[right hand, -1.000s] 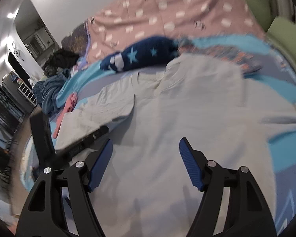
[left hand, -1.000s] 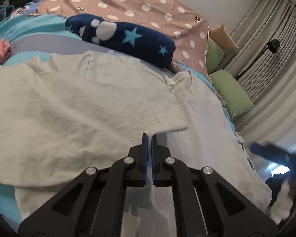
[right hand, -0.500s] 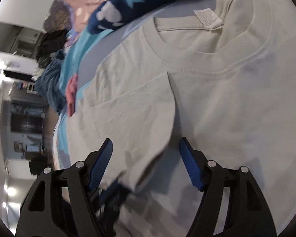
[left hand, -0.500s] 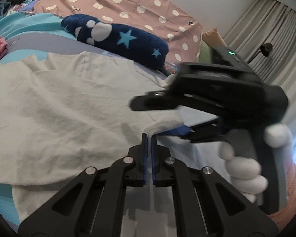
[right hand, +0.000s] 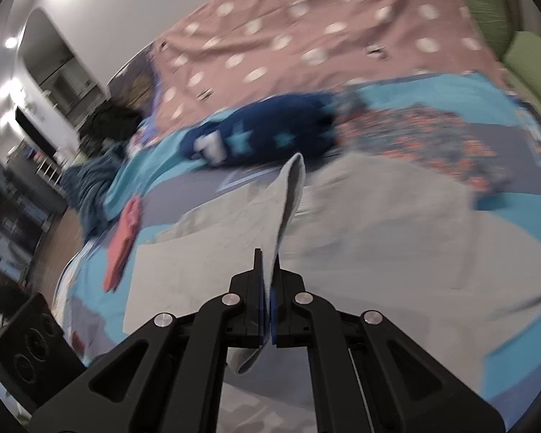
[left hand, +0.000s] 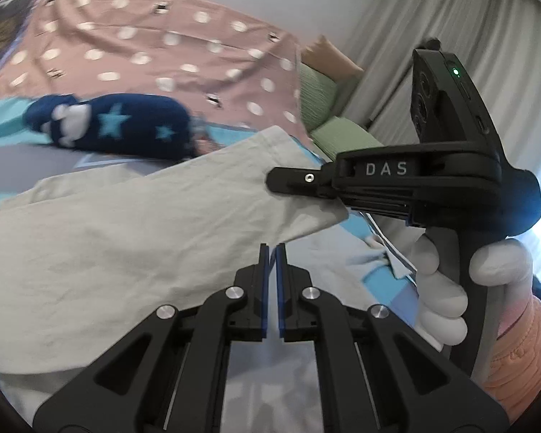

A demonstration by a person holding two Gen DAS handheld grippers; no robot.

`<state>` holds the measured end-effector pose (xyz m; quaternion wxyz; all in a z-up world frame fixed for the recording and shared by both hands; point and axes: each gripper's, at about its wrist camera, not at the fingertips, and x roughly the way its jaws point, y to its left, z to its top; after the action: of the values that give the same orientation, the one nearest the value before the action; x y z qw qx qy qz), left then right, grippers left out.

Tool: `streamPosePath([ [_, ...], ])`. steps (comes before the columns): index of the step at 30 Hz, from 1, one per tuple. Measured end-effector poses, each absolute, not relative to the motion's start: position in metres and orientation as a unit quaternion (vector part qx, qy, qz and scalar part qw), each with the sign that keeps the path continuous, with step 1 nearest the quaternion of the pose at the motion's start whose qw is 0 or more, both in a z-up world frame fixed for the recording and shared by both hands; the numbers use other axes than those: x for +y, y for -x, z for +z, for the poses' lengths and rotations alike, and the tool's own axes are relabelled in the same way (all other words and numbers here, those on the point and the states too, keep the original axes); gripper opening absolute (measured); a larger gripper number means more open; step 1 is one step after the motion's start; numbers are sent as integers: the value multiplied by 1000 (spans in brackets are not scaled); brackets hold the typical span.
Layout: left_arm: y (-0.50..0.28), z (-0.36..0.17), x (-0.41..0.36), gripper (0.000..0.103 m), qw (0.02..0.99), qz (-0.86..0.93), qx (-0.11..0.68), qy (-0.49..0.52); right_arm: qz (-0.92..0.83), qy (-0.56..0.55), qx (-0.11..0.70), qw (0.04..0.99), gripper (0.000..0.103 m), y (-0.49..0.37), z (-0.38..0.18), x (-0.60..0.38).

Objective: Fold small clothes

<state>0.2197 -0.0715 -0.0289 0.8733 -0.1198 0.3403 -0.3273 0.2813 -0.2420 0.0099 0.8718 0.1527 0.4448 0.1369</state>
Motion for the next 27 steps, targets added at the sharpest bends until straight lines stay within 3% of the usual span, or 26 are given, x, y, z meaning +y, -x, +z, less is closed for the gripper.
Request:
streamPosePath([
  [7, -215, -63, -134, 3, 852, -342, 390, 79, 92, -175, 483, 853, 2, -270, -47, -303],
  [14, -220, -89, -141, 4, 849, -315, 421, 61, 83, -145, 489, 856, 4, -270, -72, -309],
  [15, -221, -89, -140, 4, 850, -311, 422, 60, 77, -143, 489, 857, 10, -271, -73, -311],
  [16, -222, -91, -137, 8, 850, -305, 424, 61, 67, -146, 494, 855, 32, -271, -75, -315],
  [17, -222, -90, -134, 16, 850, -303, 426, 62, 65, -154, 495, 853, 42, -270, -75, -320],
  [19, -222, -90, -126, 24, 853, -294, 425, 66, 65, -174, 493, 850, 44, -265, -74, -332],
  [27, -221, -95, -109, 28, 857, -270, 434, 69, -6, -223, 459, 860, 44, -228, -71, -419],
])
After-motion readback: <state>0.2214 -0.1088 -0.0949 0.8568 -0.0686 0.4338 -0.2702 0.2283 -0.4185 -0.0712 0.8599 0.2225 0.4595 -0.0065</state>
